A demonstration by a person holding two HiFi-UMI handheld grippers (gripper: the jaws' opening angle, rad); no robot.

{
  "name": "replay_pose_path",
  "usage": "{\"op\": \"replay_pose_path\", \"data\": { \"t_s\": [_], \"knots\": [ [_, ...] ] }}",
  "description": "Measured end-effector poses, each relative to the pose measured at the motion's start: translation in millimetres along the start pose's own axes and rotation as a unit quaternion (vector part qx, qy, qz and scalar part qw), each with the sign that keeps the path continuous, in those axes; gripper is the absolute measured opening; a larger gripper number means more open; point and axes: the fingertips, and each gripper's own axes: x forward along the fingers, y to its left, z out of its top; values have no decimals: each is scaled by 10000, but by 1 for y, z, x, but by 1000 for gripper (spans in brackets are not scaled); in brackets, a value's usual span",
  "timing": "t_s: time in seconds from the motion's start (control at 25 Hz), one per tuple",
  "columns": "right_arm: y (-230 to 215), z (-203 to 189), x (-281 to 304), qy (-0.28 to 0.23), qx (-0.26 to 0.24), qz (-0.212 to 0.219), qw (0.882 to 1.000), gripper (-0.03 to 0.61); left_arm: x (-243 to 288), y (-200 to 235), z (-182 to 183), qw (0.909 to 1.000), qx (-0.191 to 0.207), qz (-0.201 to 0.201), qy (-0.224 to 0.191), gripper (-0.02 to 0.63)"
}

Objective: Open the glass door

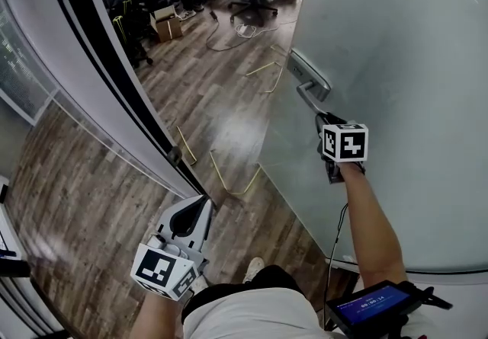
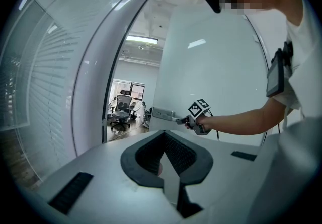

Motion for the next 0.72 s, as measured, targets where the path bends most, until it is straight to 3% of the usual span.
{"op": "replay_pose_path", "data": {
  "t_s": [0.52, 0.72],
  "knots": [
    [-22, 17, 6, 24, 5, -292, 9996, 101, -5, 5, 10, 10000, -27, -2, 54, 0],
    [-36, 48, -23, -865, 9, -637, 9942, 102, -1, 5, 9, 9999, 38, -85, 77, 0]
  ]
}}
